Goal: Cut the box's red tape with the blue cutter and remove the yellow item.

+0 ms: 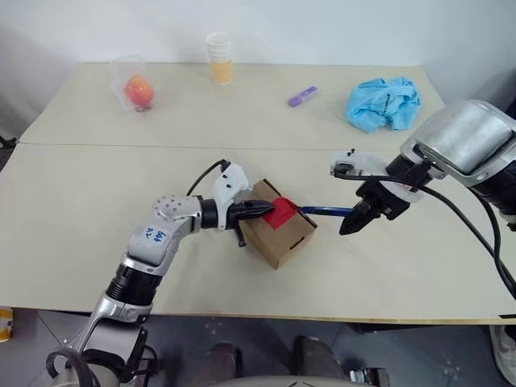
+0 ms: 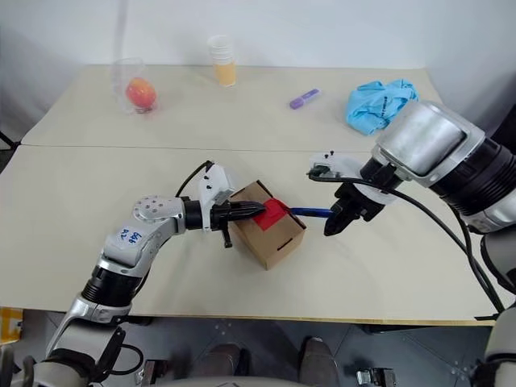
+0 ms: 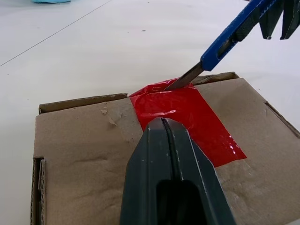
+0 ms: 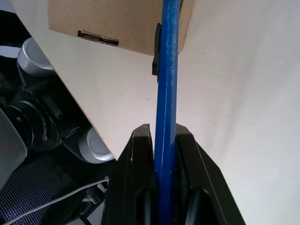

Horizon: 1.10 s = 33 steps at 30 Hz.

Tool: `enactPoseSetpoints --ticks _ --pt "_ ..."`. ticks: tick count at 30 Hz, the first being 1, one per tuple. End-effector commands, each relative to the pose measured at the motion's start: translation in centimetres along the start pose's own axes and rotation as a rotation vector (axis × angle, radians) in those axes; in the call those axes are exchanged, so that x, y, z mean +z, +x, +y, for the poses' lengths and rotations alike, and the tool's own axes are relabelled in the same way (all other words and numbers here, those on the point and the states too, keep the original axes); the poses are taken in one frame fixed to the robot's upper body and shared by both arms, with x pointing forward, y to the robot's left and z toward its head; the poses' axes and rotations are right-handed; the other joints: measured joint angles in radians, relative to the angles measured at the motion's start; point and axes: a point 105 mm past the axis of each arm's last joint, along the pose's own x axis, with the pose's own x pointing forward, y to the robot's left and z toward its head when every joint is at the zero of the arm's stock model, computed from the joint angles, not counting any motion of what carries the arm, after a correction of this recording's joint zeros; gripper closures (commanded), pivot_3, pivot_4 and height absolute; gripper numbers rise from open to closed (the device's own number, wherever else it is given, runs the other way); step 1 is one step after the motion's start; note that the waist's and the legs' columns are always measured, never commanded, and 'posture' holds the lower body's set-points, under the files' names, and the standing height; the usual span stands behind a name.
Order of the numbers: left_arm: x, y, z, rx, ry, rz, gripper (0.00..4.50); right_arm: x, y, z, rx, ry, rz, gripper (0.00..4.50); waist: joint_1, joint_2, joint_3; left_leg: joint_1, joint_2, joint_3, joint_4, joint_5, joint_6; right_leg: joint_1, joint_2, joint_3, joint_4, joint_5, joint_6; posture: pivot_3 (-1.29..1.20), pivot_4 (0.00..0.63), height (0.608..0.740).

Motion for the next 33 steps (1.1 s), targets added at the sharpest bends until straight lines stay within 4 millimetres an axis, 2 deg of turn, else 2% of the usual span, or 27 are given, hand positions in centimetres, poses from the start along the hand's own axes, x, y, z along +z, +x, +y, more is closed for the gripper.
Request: enactPoseSetpoints --ticks 1,15,19,24,26,28,30,33 --pt "-4.0 -0.3 0.0 0.036 -0.101 0.134 4.50 0.5 -0.2 0.6 0.020 -0.038 -0.017 4.39 0.000 0.000 0.000 0.000 0.000 0.000 0.000 0.000 0.000 0.000 0.000 0.000 0.000 0.000 0.000 0.00 0.150 0.740" --pt "-4.0 -0.4 0.2 0.039 -0.103 0.140 4.50 -3.1 -1.0 1.4 0.058 -0.020 0.039 4.39 0.001 0.000 0.000 0.000 0.000 0.000 0.000 0.000 0.000 0.000 0.000 0.000 -0.001 0.000 0.000 0.00 0.150 0.740" --pt "-3.9 -0.5 0.3 0.042 -0.098 0.140 4.50 -3.0 -1.3 0.6 0.042 0.013 -0.006 4.39 0.000 0.000 0.000 0.000 0.000 0.001 0.000 0.000 0.000 0.000 0.000 0.000 -0.001 0.000 0.000 0.00 0.150 0.740" --pt "-3.1 -1.1 0.7 0.061 -0.045 0.114 4.50 -2.2 -2.6 -0.5 0.046 -0.020 -0.173 4.39 0.000 0.000 0.000 0.000 0.001 0.001 0.000 0.000 0.000 -0.001 0.000 0.001 0.000 0.000 0.000 0.00 0.150 0.740" --pt "-1.5 -1.7 0.7 0.039 -0.023 0.028 4.50 -2.0 -4.2 -1.0 0.056 -0.007 -0.304 4.39 0.000 0.000 0.000 0.000 0.001 0.002 0.000 0.000 0.000 -0.001 0.000 0.001 0.000 0.000 0.000 0.00 0.150 0.740" --pt "0.2 -2.5 0.5 0.006 -0.008 -0.058 4.50 -2.5 -5.6 -1.2 0.087 -0.013 -0.433 4.39 0.001 0.000 0.000 -0.001 0.001 0.002 -0.001 0.000 0.000 -0.002 0.001 0.001 -0.001 0.000 0.000 0.00 0.150 0.740" --pt "1.0 -3.3 0.3 -0.018 0.015 -0.094 4.50 -3.1 -6.6 -1.1 0.120 -0.032 -0.544 4.39 0.003 -0.001 0.001 -0.001 0.001 0.001 -0.001 0.000 0.000 -0.002 0.001 0.000 -0.001 0.000 0.000 0.00 0.150 0.740" --pt "2.6 -4.7 0.5 -0.036 0.054 -0.138 4.50 -4.2 -7.1 -3.0 0.084 0.020 -0.728 4.39 0.005 -0.001 0.001 -0.003 0.001 0.001 -0.001 0.000 0.000 -0.002 0.001 -0.001 -0.003 0.000 0.000 0.00 0.150 0.740"
